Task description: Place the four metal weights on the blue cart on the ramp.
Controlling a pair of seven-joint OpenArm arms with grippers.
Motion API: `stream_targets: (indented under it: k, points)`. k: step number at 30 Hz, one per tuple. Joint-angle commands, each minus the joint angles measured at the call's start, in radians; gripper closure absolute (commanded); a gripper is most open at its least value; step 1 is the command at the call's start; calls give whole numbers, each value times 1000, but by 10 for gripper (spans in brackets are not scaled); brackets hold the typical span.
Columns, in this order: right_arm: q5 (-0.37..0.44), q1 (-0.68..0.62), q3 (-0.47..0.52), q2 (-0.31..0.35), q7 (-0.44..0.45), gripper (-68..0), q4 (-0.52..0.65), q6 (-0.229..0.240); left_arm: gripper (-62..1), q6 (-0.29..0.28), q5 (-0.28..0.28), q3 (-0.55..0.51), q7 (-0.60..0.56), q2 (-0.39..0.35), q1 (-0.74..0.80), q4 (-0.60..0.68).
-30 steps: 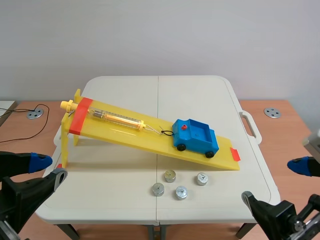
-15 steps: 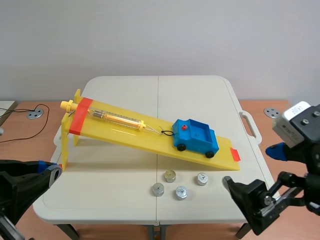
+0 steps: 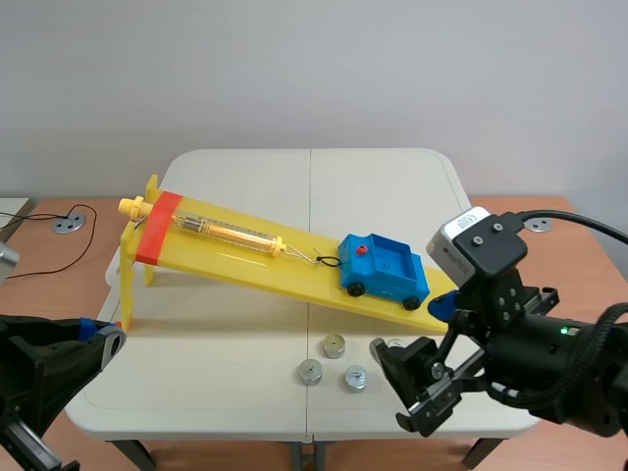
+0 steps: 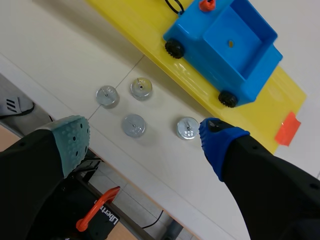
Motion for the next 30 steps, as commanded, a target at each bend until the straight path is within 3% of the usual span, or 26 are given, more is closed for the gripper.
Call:
stream_targets:
  k: [1, 15, 30]
  points:
    - [-3, 69, 9, -3, 80, -423, 23, -10, -27, -27, -74, -17, -97, 5, -6, 71]
    - [-156, 203, -133, -103, 92, -408, -150, -10, -27, -28, -74, -17, -96, 5, -6, 71]
    - [-227, 316, -235, -193, 150, -408, -304, -11, -27, -28, -74, -17, -95, 5, -6, 71]
